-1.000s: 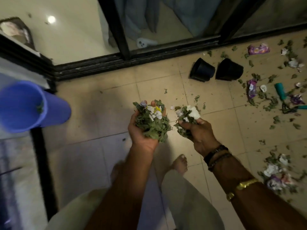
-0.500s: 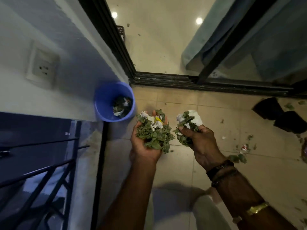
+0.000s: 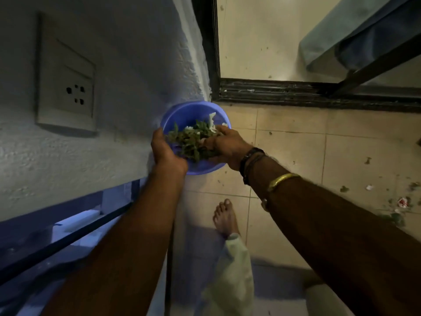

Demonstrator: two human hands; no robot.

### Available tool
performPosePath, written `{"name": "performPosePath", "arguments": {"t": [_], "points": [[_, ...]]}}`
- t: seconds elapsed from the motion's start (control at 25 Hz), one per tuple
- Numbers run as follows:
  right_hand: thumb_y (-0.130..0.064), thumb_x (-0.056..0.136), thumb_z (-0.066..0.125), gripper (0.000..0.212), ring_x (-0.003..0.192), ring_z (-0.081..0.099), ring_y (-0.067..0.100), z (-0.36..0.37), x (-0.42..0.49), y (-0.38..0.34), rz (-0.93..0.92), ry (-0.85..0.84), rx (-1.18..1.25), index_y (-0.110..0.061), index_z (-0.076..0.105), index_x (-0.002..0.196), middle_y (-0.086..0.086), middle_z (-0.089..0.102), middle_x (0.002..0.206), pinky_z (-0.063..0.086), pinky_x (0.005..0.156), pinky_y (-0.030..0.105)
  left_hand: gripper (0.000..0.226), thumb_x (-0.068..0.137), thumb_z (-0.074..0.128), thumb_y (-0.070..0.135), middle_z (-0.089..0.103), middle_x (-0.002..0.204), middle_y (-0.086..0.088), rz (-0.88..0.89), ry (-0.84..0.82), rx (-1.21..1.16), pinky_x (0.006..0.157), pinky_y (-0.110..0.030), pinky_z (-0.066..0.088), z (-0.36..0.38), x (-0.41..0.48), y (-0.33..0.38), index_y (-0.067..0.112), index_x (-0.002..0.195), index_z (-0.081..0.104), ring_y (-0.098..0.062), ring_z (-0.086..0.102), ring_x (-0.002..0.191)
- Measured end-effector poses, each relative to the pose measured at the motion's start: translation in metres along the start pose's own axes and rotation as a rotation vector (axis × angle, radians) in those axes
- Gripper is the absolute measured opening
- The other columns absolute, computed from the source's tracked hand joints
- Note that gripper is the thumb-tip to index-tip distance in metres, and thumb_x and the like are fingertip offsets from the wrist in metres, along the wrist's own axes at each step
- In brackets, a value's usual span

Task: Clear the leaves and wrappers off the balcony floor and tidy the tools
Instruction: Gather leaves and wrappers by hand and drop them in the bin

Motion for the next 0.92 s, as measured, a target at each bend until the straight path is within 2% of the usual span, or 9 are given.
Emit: {"name": "performPosePath", "arguments": {"t": [0.04, 0.08, 0.12, 0.2, 0.24, 0.4, 0.64, 0.8, 0.92], "points": [[0.002, 0.086, 0.073, 0.061, 0.107, 0.068, 0.037, -0.001, 0.006, 0.001, 0.009, 0.018, 0.017, -0.011, 0.052, 0.142, 0.017, 0.066, 0.128, 0.061, 0.063, 0.042, 0.053, 0.102, 0.039, 0.043, 0.074, 0.088, -0.008, 0.011, 0.056, 0.043, 0.06, -0.027, 0.053, -0.002, 0.001, 0.003, 0.009, 0.139, 0.057, -0.023, 0.068, 0.076], [0.004, 0.088, 0.07, 0.055, 0.109, 0.066, 0.036, -0.006, 0.004, 0.001, 0.004, 0.052, 0.046, -0.016, 0.054, 0.137, 0.013, 0.065, 0.126, 0.06, 0.065, 0.042, 0.049, 0.102, 0.043, 0.039, 0.071, 0.097, -0.006, 0.033, 0.132, 0.093, 0.065, -0.028, 0.052, -0.006, -0.003, 0.005, 0.01, 0.141, 0.055, -0.021, 0.066, 0.082], [0.004, 0.09, 0.067, 0.047, 0.109, 0.065, 0.035, -0.014, -0.003, 0.002, -0.007, 0.097, 0.072, -0.02, 0.058, 0.129, 0.01, 0.066, 0.12, 0.06, 0.067, 0.042, 0.045, 0.102, 0.047, 0.035, 0.067, 0.113, -0.006, 0.05, 0.171, 0.138, 0.076, -0.03, 0.051, -0.007, -0.01, 0.004, 0.012, 0.14, 0.055, -0.022, 0.065, 0.097], [0.001, 0.092, 0.065, 0.036, 0.108, 0.067, 0.034, -0.038, -0.028, 0.005, -0.021, 0.174, 0.135, -0.018, 0.062, 0.122, 0.012, 0.07, 0.113, 0.061, 0.067, 0.04, 0.041, 0.101, 0.05, 0.029, 0.057, 0.139, -0.008, 0.042, 0.121, 0.193, 0.101, -0.034, 0.045, 0.003, -0.032, -0.007, 0.01, 0.138, 0.056, -0.026, 0.057, 0.126], [0.0, 0.092, 0.065, 0.034, 0.106, 0.069, 0.034, -0.053, -0.044, 0.006, -0.027, 0.215, 0.174, -0.015, 0.064, 0.122, 0.015, 0.071, 0.112, 0.061, 0.067, 0.039, 0.039, 0.101, 0.051, 0.025, 0.059, 0.139, -0.01, 0.041, 0.081, 0.22, 0.105, -0.035, 0.045, 0.011, -0.046, -0.016, 0.008, 0.136, 0.058, -0.027, 0.057, 0.128], [-0.006, 0.096, 0.063, 0.023, 0.089, 0.072, 0.024, -0.126, -0.128, 0.007, -0.118, 0.334, 0.299, -0.012, 0.068, 0.118, 0.015, 0.074, 0.108, 0.063, 0.073, 0.038, 0.024, 0.1, 0.055, 0.014, 0.073, 0.11, -0.014, 0.14, -0.015, 0.36, 0.096, -0.037, 0.057, 0.055, -0.121, -0.065, 0.001, 0.118, 0.066, -0.025, 0.071, 0.104], [-0.003, 0.096, 0.061, 0.021, 0.078, 0.07, 0.019, -0.289, -0.24, 0.039, -0.241, 0.521, 0.337, -0.009, 0.071, 0.113, 0.014, 0.075, 0.101, 0.06, 0.064, 0.03, 0.022, 0.105, 0.048, 0.016, 0.073, 0.104, -0.013, 0.307, -0.302, 0.697, 0.091, -0.036, 0.058, 0.13, -0.233, -0.2, 0.006, 0.107, 0.067, -0.024, 0.072, 0.099], [-0.001, 0.096, 0.061, 0.02, 0.075, 0.069, 0.019, -0.417, -0.296, 0.095, -0.251, 0.659, 0.435, -0.008, 0.071, 0.112, 0.015, 0.074, 0.099, 0.058, 0.061, 0.03, 0.021, 0.104, 0.05, 0.016, 0.075, 0.095, -0.004, 0.367, -0.457, 0.895, 0.092, -0.046, 0.058, 0.162, -0.284, -0.313, 0.02, 0.097, 0.07, -0.024, 0.072, 0.095], [-0.001, 0.095, 0.062, 0.02, 0.074, 0.068, 0.018, -0.499, -0.316, 0.147, -0.245, 0.716, 0.471, -0.006, 0.07, 0.113, 0.011, 0.073, 0.094, 0.059, 0.062, 0.031, 0.025, 0.102, 0.05, 0.029, 0.075, 0.1, -0.007, 0.379, -0.518, 0.98, 0.096, -0.054, 0.054, 0.167, -0.295, -0.395, 0.016, 0.102, 0.072, -0.027, 0.071, 0.098]]}}
Point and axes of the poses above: each hand's wrist, its own x-axis towards the middle knuckle, its own z-axis out of the palm, y = z × x, the point moved 8 cm from there along x, towards the middle knuckle
